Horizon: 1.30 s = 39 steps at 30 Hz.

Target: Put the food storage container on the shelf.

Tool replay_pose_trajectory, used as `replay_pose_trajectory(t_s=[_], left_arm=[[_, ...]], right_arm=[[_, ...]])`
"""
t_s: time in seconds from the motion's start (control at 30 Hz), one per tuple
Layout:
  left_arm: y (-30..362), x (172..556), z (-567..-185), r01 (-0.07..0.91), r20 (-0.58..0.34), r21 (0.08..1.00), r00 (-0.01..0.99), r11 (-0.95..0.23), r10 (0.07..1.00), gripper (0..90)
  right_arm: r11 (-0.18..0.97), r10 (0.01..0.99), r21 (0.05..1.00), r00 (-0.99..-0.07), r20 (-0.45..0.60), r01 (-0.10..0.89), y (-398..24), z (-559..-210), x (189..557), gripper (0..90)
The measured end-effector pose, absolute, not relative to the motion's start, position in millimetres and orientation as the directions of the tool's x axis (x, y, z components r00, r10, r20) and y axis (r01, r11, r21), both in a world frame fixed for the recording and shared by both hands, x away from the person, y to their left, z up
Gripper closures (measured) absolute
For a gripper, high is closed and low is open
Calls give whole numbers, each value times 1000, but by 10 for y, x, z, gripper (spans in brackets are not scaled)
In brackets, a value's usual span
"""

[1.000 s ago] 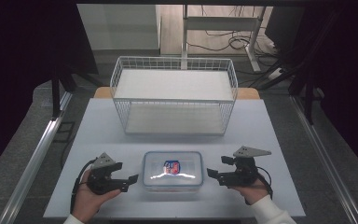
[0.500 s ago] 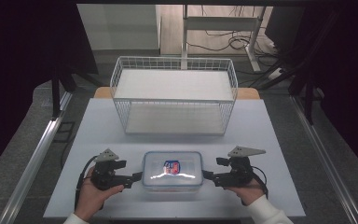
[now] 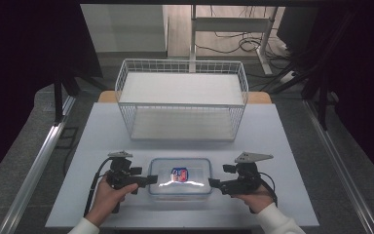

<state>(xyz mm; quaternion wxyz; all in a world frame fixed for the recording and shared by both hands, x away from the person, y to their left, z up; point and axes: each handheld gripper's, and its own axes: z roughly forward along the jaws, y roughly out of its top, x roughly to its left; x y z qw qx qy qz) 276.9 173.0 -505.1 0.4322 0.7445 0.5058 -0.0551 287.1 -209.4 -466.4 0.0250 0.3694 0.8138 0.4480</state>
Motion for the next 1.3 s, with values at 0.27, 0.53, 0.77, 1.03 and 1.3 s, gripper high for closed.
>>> replay_pose_trajectory(t_s=[0.27, 0.53, 0.77, 1.03, 1.3], left_arm=[[1712, 2845, -5118, 820, -567, 564, 471, -98, 676, 135], [1725, 2857, -5163, 835, -607, 543, 463, -88, 645, 153], [1703, 2856, -5174, 840, -630, 535, 467, -89, 621, 189], [1696, 2835, -5155, 835, -630, 544, 474, -86, 615, 254], [1712, 2803, -5122, 832, -631, 550, 467, -67, 620, 310]], right_arm=[[314, 618, 741, -720, 315, 593, -2056, -4718, 2940, 154], [304, 594, 695, -700, 397, 652, -1948, -4854, 3057, 115], [296, 573, 628, -660, 486, 719, -1880, -4985, 3139, 90], [290, 565, 574, -621, 543, 766, -1891, -5005, 3145, 216], [262, 560, 531, -575, 596, 806, -1972, -4975, 3142, 331]])
